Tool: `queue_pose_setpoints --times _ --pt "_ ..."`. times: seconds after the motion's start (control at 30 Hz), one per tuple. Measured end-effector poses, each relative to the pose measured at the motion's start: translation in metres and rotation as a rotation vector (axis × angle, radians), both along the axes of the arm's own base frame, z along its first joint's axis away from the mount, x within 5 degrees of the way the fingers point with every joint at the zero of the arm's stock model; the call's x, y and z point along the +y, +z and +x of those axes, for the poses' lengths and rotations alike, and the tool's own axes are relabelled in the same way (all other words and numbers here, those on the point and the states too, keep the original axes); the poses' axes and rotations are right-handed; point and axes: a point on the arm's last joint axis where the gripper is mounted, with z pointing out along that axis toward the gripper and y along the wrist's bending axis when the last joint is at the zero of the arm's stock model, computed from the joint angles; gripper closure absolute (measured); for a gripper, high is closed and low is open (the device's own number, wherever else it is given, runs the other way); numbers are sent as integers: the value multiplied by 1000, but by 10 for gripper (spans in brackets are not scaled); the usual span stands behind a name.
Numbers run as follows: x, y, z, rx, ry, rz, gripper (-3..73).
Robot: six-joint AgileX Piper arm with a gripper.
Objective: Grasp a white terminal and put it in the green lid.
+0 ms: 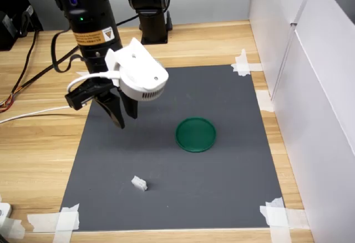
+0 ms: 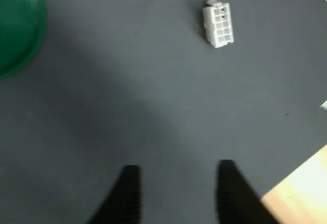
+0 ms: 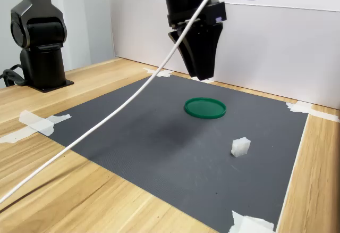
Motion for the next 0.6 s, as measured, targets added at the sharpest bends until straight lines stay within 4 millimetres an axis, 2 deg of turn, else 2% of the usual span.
queue_pose_setpoints --times 0.1,0.2,0.33,0.6 --pt "13 0 9 -10 27 -18 119" --pt "20 2 13 -8 39 1 24" --pt "21 -8 20 18 97 -18 -10" --pt "21 -45 33 108 143 -36 -14"
